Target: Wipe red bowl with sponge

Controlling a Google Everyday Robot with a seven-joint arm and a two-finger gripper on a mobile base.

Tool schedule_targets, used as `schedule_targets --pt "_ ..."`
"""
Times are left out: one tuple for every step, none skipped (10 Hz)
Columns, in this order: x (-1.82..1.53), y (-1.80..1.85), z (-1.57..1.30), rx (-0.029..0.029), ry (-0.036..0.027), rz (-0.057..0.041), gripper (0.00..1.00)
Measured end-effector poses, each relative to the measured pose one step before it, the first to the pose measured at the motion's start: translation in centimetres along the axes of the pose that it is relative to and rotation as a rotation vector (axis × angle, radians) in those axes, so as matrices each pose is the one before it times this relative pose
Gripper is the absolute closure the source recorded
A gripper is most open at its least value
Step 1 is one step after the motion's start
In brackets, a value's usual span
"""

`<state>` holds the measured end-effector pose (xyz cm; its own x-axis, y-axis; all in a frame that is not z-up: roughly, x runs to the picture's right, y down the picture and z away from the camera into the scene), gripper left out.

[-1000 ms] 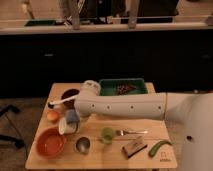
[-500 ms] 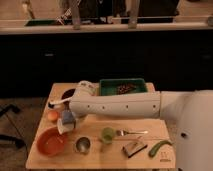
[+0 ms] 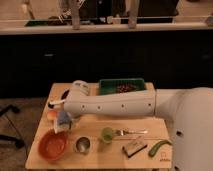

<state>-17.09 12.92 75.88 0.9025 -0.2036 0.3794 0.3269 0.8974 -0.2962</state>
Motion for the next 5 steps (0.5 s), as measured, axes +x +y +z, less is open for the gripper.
schedule_targets --pt "0.222 -0.127 -0.404 0.00555 0.00512 0.00173 0.95" --pt "0.434 -0.300 -0.569 0.00760 0.00615 0.00751 0.95" --pt "0.218 -0.263 -0.289 0.00504 0.00271 0.00535 0.95" --pt "-0.112 -0.457 -0.470 0.00731 -0.00328 0.00107 0.95" --pt "-0.311 -0.467 -0.588 0.00628 -0.01140 -0.00817 0.95"
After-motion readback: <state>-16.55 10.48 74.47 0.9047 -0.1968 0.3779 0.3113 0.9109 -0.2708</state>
